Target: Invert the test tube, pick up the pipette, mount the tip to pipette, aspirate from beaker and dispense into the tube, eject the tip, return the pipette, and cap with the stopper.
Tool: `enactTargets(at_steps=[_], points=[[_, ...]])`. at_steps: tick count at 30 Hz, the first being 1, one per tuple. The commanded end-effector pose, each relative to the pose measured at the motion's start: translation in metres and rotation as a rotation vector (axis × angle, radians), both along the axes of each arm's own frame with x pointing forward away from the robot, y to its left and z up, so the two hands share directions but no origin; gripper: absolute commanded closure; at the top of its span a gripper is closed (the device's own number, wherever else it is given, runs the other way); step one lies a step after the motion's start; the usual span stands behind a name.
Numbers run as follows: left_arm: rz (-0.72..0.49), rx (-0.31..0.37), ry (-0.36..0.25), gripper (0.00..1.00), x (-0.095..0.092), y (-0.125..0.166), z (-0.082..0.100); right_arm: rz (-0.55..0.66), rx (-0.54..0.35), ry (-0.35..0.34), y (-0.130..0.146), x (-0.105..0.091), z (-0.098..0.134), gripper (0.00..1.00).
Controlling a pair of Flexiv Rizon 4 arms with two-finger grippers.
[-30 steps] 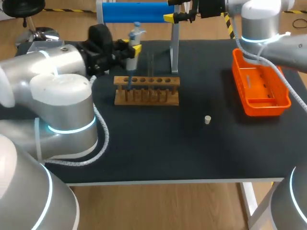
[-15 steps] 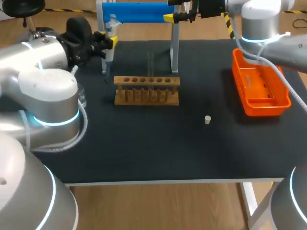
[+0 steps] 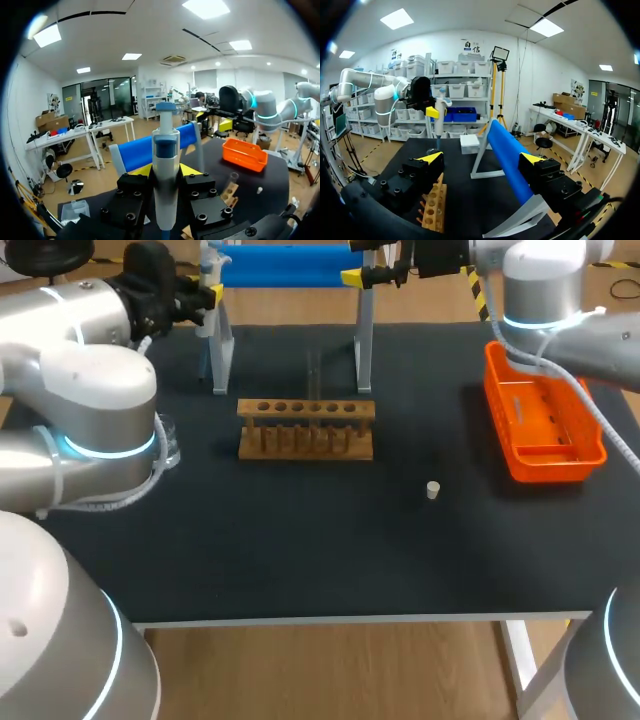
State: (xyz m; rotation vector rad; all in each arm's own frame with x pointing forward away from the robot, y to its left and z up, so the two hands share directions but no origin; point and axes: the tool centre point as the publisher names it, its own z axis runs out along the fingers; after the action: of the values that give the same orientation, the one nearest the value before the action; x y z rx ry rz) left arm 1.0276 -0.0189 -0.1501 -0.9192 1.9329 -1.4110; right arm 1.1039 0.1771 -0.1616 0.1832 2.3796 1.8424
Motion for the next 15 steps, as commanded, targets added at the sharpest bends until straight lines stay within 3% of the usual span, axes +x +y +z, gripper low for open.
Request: enactTargets(at_steps=[1, 6, 15], points=[[0.034, 0.026, 0.024, 1.0, 0.021, -0.007, 0.002, 0.005, -0.004, 0.003, -0.001, 0.001, 0.001, 0.0], [0.076, 0.035, 0.01, 1.0, 0.037, -0.01, 0.004, 0.005, -0.004, 0.003, -0.001, 0.001, 0.001, 0.0], [0.169, 0.033, 0.055, 1.0, 0.06, -0.011, -0.005, 0.005, -0.004, 0.003, -0.001, 0.001, 0.001, 0.0]])
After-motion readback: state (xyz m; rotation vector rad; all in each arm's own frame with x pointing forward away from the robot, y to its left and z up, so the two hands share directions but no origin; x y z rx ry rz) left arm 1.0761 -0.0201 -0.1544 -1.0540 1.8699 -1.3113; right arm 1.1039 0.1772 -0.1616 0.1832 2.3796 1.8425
